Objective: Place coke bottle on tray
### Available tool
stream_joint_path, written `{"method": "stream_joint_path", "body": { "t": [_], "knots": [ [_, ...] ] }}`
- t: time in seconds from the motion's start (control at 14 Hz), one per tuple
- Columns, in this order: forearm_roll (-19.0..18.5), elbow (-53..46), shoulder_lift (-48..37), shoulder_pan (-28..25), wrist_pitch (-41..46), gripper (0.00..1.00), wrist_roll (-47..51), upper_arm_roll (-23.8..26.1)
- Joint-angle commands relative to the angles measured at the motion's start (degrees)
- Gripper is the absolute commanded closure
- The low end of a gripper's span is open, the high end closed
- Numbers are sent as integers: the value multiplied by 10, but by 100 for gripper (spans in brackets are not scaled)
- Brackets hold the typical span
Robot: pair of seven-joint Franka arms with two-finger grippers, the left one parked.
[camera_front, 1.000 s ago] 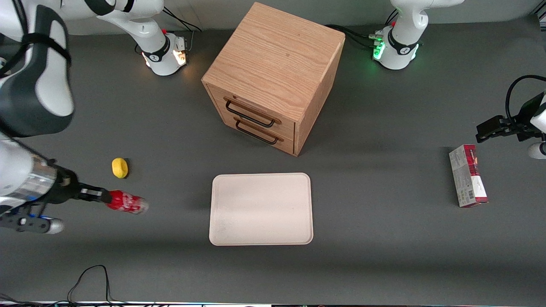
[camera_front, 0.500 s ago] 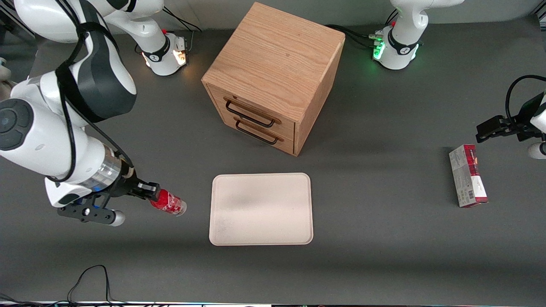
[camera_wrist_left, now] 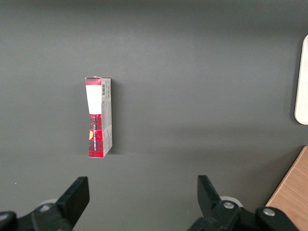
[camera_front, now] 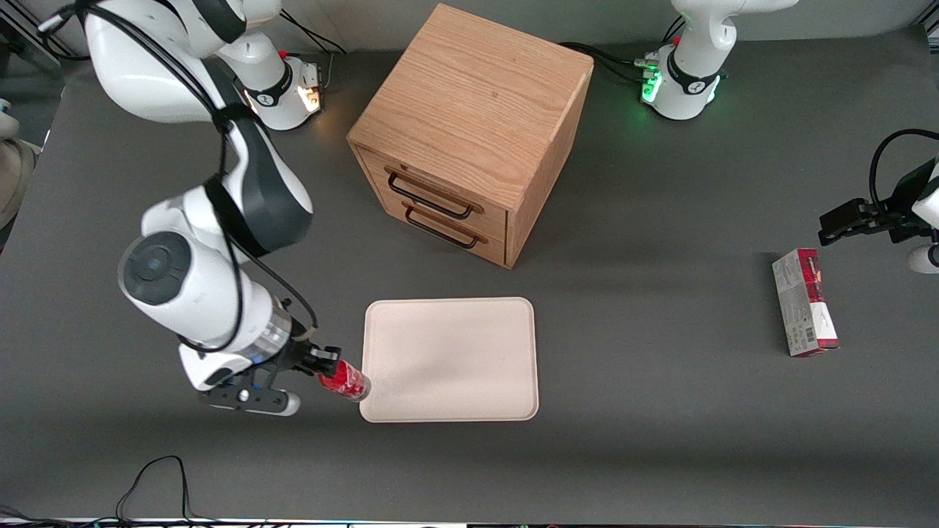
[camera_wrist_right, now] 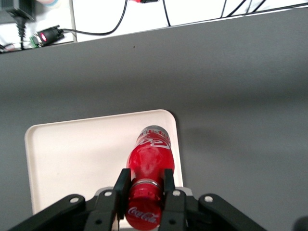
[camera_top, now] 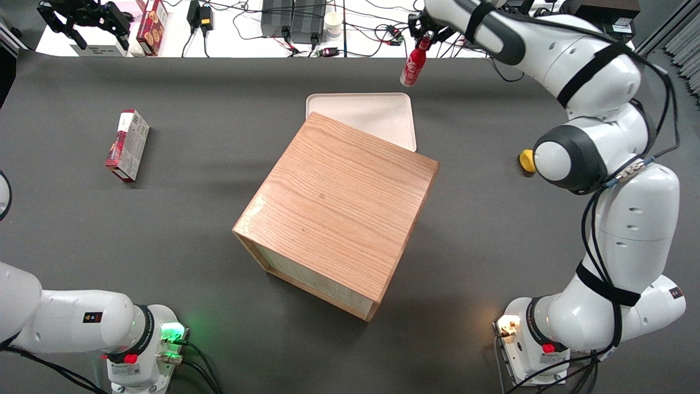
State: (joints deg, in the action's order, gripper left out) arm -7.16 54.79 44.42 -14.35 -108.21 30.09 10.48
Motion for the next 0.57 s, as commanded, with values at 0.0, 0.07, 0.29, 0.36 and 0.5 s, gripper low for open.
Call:
{"method": "stream_joint_path", "body": {
  "t": [0.0, 0.07, 0.29, 0.36, 0.5],
  "knots": [
    [-36, -21, 53, -14, -39, 100, 7, 2],
    [-36, -20, 61, -15, -46, 100, -3, 2],
    [-36, -7, 73, -15, -46, 100, -36, 2],
    [-36, -6, 76, -15, -51, 100, -41, 1],
    [-37, 4, 81, -15, -72, 96, -41, 0]
  ]
}}
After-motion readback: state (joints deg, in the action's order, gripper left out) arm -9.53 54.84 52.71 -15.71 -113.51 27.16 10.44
